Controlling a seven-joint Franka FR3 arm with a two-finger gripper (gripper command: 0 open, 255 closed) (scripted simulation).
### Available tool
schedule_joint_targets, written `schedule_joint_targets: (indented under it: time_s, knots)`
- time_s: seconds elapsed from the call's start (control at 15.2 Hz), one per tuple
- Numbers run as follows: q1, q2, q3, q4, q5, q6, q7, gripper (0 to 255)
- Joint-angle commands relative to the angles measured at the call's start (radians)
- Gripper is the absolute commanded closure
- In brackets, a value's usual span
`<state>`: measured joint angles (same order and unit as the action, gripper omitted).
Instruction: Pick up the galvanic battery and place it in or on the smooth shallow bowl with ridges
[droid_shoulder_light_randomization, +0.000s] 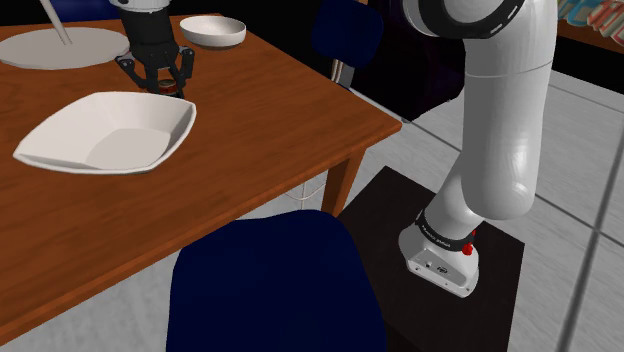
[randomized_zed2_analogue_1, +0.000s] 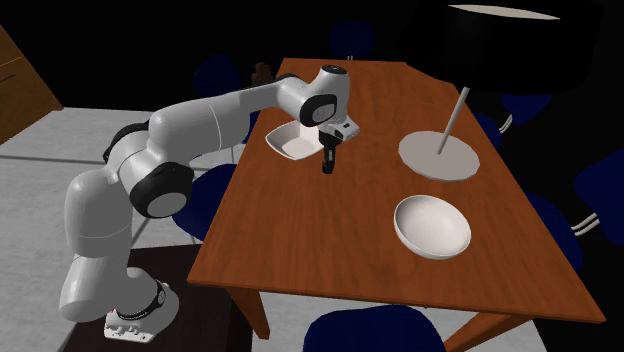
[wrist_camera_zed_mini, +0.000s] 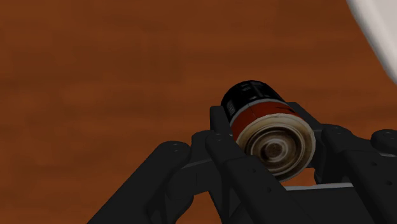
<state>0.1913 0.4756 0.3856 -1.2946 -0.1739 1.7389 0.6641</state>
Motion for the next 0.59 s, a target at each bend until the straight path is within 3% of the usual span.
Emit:
schedule_joint_targets:
  time_s: [0.0,0.26,0.53]
  knots:
    - [0.000,0.000,0.000,0.000,0.000,0.000,0.000,255]
    - [0.000,0.000,0.000,0.000,0.000,0.000,0.000,255]
    - [0.008,0.006,0.001,0.063,-0.001,-0.057,-0.002,255]
